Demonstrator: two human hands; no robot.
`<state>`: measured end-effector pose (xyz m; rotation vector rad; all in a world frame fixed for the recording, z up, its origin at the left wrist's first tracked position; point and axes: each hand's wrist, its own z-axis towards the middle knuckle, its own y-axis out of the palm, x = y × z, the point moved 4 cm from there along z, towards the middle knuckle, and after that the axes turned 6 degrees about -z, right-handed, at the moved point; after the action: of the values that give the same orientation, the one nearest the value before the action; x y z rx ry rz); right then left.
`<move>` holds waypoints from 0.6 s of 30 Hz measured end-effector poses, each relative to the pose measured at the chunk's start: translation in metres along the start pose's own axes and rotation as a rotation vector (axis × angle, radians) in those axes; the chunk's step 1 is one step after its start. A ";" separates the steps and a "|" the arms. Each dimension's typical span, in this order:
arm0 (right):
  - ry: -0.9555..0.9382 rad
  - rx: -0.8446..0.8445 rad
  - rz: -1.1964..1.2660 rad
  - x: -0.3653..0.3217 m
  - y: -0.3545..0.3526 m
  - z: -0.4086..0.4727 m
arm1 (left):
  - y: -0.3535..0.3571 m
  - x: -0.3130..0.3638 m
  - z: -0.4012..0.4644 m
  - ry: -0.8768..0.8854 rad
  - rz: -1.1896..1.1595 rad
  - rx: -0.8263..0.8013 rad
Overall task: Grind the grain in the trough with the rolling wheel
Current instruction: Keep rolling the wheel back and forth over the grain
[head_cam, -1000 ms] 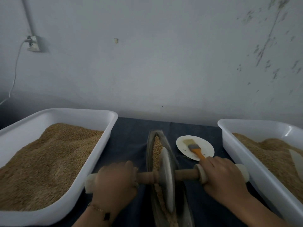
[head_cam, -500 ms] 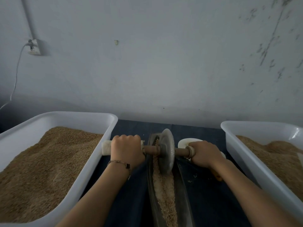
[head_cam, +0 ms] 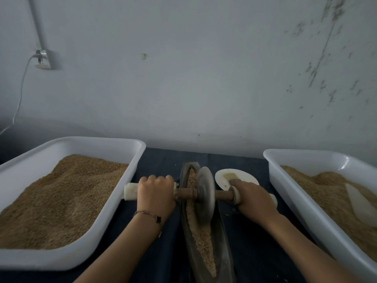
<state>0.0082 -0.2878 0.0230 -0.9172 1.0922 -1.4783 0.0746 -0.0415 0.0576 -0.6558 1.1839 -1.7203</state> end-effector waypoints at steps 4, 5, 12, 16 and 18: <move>-0.112 0.079 -0.192 -0.009 -0.023 -0.032 | -0.004 -0.008 -0.037 0.062 -0.085 -0.094; -0.149 0.118 -0.202 -0.012 -0.031 -0.040 | -0.005 -0.010 -0.045 0.068 -0.107 -0.109; -0.130 -0.096 -0.147 -0.007 -0.037 -0.057 | -0.017 -0.009 -0.054 0.136 -0.107 -0.151; -0.056 -0.232 -0.061 -0.003 -0.024 -0.028 | -0.010 -0.011 -0.022 0.091 -0.102 -0.243; -0.057 -0.241 -0.067 0.000 -0.020 -0.008 | -0.002 -0.014 -0.002 0.070 -0.119 -0.306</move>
<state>-0.0049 -0.2852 0.0396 -1.1662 1.2256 -1.3857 0.0780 -0.0279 0.0590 -0.8703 1.5005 -1.6855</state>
